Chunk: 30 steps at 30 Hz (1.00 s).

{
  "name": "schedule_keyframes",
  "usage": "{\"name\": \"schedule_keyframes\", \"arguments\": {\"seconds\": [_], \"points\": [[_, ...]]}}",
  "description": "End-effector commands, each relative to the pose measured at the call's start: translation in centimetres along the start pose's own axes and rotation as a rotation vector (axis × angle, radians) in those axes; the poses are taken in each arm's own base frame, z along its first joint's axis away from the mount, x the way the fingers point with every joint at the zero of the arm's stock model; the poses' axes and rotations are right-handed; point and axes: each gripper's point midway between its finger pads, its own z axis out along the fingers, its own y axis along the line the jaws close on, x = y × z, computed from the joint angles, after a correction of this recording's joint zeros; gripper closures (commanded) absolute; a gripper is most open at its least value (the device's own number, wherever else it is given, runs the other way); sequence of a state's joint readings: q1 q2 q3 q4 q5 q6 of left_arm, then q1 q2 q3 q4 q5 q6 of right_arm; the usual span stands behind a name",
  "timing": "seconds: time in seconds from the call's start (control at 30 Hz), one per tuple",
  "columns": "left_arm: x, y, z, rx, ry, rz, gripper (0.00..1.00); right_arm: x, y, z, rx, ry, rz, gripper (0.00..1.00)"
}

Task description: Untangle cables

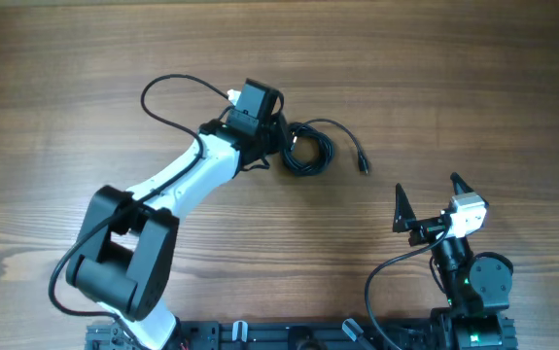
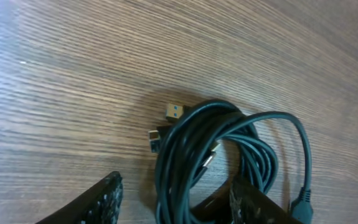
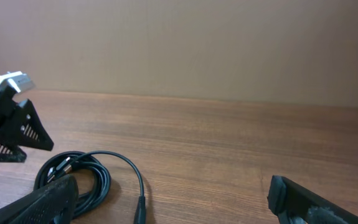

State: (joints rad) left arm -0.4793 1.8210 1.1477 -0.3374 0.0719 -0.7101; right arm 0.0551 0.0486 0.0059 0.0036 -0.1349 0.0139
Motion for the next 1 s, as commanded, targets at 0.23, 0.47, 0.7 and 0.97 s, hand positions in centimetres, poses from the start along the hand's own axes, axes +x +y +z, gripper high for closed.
{"name": "schedule_keyframes", "arguments": {"seconds": [0.23, 0.47, 0.7, 0.97], "points": [[1.2, 0.3, 2.0, -0.035, 0.027, 0.015, 0.51, -0.2, 0.1, 0.0, -0.01, -0.006, 0.012, 0.0], [2.5, 1.9, 4.1, -0.084, 0.074, 0.011, 0.62, -0.2, 0.1, 0.0, -0.01, -0.006, 0.012, 0.0], [2.2, 1.6, 4.1, -0.064, 0.069, 0.003, 0.96, -0.2, 0.1, 0.0, -0.01, -0.006, 0.012, 0.0], [-2.1, -3.3, -3.9, 0.297, 0.096, -0.066, 0.96, -0.2, 0.1, 0.0, -0.009, -0.007, 0.011, 0.0]]}}
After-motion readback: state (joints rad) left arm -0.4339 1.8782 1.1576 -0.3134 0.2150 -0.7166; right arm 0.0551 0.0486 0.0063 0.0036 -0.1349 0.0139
